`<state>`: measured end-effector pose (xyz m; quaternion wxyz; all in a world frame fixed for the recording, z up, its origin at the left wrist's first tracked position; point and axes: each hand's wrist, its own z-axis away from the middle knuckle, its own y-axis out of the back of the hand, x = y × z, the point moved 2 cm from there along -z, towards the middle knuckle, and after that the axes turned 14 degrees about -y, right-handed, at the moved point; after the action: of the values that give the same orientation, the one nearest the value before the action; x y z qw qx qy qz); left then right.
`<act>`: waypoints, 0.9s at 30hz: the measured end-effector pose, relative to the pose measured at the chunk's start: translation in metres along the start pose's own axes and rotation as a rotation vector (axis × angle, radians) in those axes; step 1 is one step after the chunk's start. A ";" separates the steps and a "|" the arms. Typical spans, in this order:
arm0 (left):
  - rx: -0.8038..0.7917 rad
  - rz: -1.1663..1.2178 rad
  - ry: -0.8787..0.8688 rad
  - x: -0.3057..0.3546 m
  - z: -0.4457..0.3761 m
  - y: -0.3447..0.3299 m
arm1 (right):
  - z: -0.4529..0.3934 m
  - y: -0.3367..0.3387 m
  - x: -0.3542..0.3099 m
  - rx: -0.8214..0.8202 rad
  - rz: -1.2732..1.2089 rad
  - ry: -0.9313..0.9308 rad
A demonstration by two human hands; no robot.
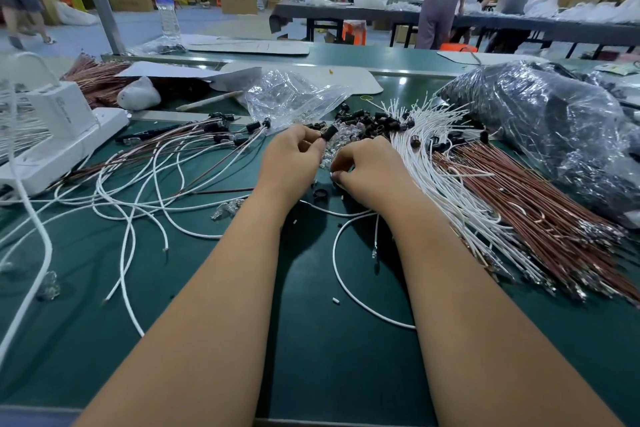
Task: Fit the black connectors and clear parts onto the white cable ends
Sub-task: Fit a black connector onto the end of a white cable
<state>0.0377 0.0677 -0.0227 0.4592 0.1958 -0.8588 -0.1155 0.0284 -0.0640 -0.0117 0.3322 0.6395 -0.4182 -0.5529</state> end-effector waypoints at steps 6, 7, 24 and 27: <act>-0.026 0.070 -0.011 0.003 0.002 0.000 | -0.001 0.010 0.003 0.109 -0.422 -0.103; -0.030 0.092 -0.009 0.004 0.002 0.000 | -0.001 0.013 0.003 0.123 -0.543 -0.123; -0.057 0.152 -0.025 0.011 0.006 -0.001 | 0.002 0.019 0.006 0.103 -0.858 -0.133; -0.046 0.092 -0.043 0.009 0.005 0.000 | 0.001 0.018 0.008 0.110 -0.829 -0.144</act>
<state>0.0286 0.0636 -0.0186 0.4497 0.1431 -0.8737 -0.1180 0.0247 -0.0794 0.0008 0.0171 0.7302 -0.1764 -0.6599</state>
